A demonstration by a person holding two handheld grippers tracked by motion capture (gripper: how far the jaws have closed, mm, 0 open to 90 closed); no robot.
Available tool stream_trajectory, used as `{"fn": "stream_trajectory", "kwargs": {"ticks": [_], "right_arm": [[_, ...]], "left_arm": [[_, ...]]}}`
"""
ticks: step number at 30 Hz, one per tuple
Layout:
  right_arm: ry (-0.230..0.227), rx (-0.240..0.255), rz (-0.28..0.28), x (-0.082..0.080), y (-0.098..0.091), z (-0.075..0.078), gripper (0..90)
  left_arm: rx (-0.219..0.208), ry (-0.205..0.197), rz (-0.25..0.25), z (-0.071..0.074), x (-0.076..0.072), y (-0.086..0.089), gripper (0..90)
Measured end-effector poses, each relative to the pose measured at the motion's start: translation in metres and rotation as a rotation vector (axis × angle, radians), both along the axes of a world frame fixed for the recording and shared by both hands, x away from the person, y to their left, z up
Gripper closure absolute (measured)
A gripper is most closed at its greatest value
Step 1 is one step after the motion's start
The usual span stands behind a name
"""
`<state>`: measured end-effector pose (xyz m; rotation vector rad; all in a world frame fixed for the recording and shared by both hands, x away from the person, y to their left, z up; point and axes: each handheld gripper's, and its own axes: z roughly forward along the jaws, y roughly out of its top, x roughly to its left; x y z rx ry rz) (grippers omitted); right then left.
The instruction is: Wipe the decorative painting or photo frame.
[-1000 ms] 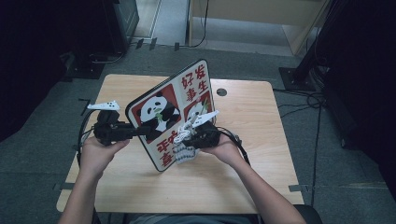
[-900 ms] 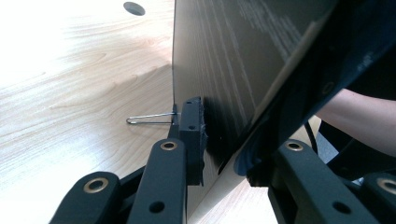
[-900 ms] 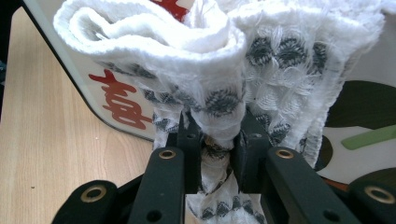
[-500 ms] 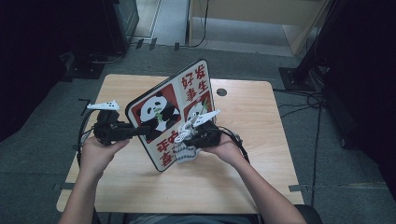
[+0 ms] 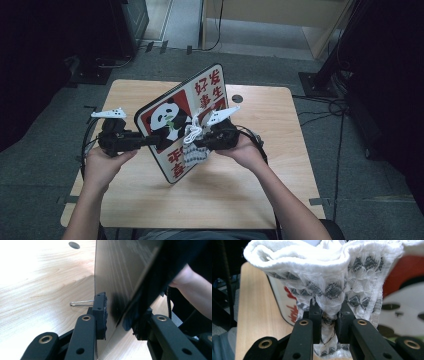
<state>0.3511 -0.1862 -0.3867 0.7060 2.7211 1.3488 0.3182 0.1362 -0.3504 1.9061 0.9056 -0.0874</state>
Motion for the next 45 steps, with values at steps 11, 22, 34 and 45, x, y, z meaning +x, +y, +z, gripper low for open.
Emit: {"fn": "stream_trajectory", "kwargs": {"ticks": [11, 22, 34, 45], "right_arm": [[-0.037, 0.021, 0.02, 0.006, 0.018, 0.048, 79.5], [-0.091, 0.033, 0.047, 0.012, 0.049, 0.099, 79.0], [-0.101, 0.029, 0.049, 0.017, 0.071, 0.113, 78.0], [-0.111, 0.013, 0.052, 0.015, 0.072, 0.109, 77.4]], "left_arm": [[-0.005, -0.008, 0.011, 0.003, -0.007, 0.013, 71.3], [-0.006, -0.036, 0.002, 0.004, -0.008, 0.013, 76.8], [-0.012, -0.033, -0.004, 0.003, -0.006, 0.015, 76.9], [-0.008, -0.032, -0.007, 0.003, -0.006, 0.015, 77.0]]}}
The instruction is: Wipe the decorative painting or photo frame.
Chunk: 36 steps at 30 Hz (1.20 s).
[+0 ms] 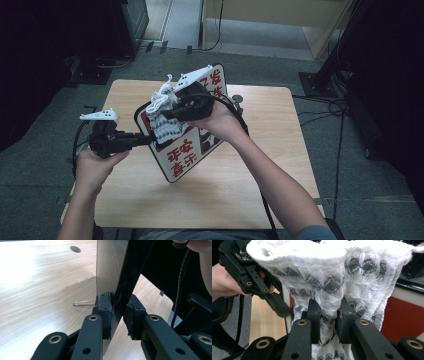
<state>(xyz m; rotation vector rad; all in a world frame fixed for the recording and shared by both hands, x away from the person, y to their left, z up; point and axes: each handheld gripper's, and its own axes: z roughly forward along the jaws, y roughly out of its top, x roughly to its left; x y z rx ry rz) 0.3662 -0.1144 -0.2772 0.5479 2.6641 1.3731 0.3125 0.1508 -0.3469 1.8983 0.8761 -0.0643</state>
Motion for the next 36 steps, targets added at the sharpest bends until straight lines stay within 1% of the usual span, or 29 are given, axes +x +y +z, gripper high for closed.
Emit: {"fn": "stream_trajectory", "kwargs": {"ticks": [1, 3, 7, 10, 12, 16, 17, 21, 22, 27, 28, 31, 36], "right_arm": [[0.006, -0.003, -0.001, -0.001, 0.0, -0.001, 77.4], [0.0, 0.0, 0.002, -0.001, 0.0, -0.003, 77.4], [0.009, 0.0, 0.005, -0.002, 0.0, -0.008, 77.4], [0.004, 0.002, 0.012, -0.002, -0.001, -0.012, 77.4], [0.008, 0.002, 0.011, -0.002, -0.002, -0.014, 77.4], [0.015, 0.008, 0.016, -0.003, -0.004, -0.019, 77.4], [0.015, 0.017, 0.016, -0.003, -0.004, -0.021, 77.4], [0.036, 0.031, 0.012, -0.003, -0.007, -0.026, 77.4], [0.03, 0.03, 0.016, -0.002, -0.007, -0.028, 77.4], [0.033, 0.026, 0.014, -0.003, -0.008, -0.032, 77.2], [0.04, 0.024, 0.009, -0.004, -0.008, -0.033, 77.0], [0.035, 0.021, 0.011, -0.004, -0.009, -0.037, 76.8], [0.035, 0.037, 0.016, -0.005, -0.011, -0.042, 76.9]], "left_arm": [[0.0, 0.0, 0.0, 0.0, 0.0, 0.0, 77.0], [-0.002, 0.001, 0.001, 0.0, 0.0, 0.0, 77.0], [-0.006, 0.003, -0.001, 0.0, 0.0, 0.0, 76.9], [-0.005, 0.004, -0.003, 0.0, 0.0, -0.001, 76.9], [-0.004, 0.004, -0.004, 0.0, 0.0, -0.001, 77.0], [-0.003, 0.003, -0.007, 0.0, 0.0, -0.002, 76.9], [-0.002, 0.003, -0.007, 0.0, 0.0, -0.002, 76.9], [-0.003, 0.003, -0.009, 0.0, 0.0, -0.002, 76.9], [-0.003, 0.003, -0.01, 0.0, 0.0, -0.002, 76.9], [0.001, 0.0, -0.006, 0.0, 0.0, -0.003, 77.1], [0.002, -0.002, -0.004, 0.0, 0.0, -0.003, 77.2], [0.003, -0.003, -0.006, 0.0, 0.0, -0.002, 77.4], [0.003, -0.002, -0.008, 0.0, 0.0, -0.002, 77.4]]}}
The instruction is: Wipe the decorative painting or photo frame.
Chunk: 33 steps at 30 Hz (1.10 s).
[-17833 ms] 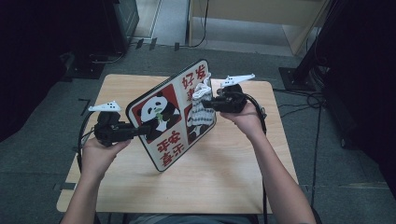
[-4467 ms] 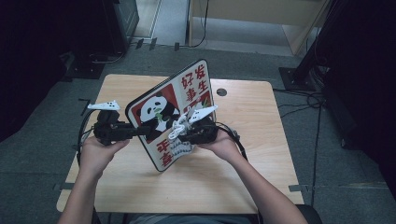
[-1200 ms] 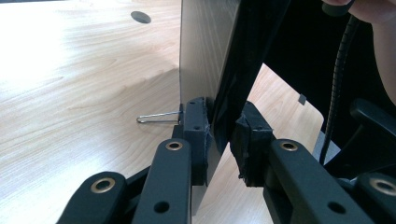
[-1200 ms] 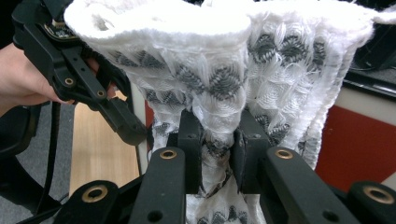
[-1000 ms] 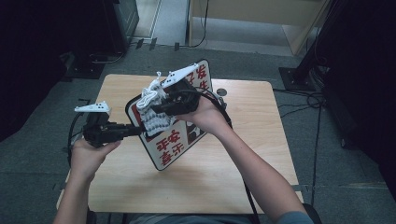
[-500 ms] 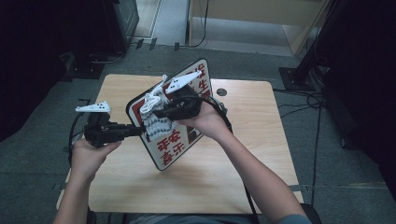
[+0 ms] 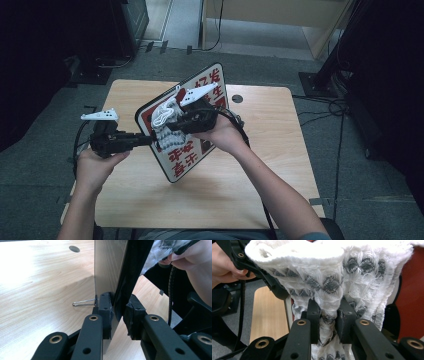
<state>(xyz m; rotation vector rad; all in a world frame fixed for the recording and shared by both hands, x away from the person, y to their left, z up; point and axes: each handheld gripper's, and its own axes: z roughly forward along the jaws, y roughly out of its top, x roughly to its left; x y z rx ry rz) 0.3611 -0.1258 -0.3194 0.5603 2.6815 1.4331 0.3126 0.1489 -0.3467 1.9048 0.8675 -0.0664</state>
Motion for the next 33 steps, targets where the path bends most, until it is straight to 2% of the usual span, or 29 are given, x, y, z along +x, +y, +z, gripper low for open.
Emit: {"fn": "stream_trajectory", "kwargs": {"ticks": [23, 33], "right_arm": [[0.005, 0.002, -0.001, -0.005, -0.006, -0.021, 76.2], [0.021, -0.002, -0.005, -0.008, -0.01, -0.036, 76.1]], "left_arm": [[-0.007, 0.006, 0.0, -0.001, 0.0, 0.0, 77.2], [-0.007, 0.005, 0.001, 0.0, 0.0, 0.0, 77.1]]}}
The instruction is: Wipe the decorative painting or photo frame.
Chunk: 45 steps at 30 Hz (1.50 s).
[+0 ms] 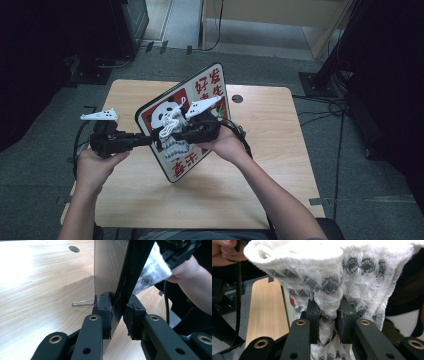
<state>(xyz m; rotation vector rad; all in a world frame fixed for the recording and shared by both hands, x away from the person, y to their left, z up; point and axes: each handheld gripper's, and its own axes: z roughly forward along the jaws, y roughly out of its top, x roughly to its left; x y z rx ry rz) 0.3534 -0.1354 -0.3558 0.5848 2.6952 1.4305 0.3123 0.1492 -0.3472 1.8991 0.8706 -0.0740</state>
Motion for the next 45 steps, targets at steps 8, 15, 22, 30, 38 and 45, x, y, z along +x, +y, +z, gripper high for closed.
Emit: {"fn": "stream_trajectory", "kwargs": {"ticks": [8, 15, 22, 30, 38, 45], "right_arm": [[0.0, -0.008, -0.004, -0.004, -0.003, -0.015, 75.9], [0.005, -0.013, -0.003, -0.007, -0.005, -0.025, 75.9], [0.012, -0.013, -0.002, -0.008, -0.007, -0.033, 75.8], [0.021, -0.03, 0.0, -0.011, -0.009, -0.045, 75.7], [0.026, -0.033, -0.003, -0.014, -0.013, -0.06, 75.4], [0.034, -0.046, -0.013, -0.018, -0.014, -0.071, 75.3]], "left_arm": [[0.0, 0.001, -0.001, 0.0, 0.0, 0.0, 77.1], [-0.001, 0.001, -0.002, 0.0, 0.0, 0.0, 77.1], [-0.001, 0.002, -0.004, 0.0, 0.0, 0.0, 77.0], [0.003, 0.001, -0.007, 0.0, -0.001, 0.0, 77.0], [0.003, 0.002, -0.007, 0.0, -0.001, 0.0, 76.9], [-0.004, 0.006, -0.004, 0.0, -0.001, 0.0, 76.7]]}}
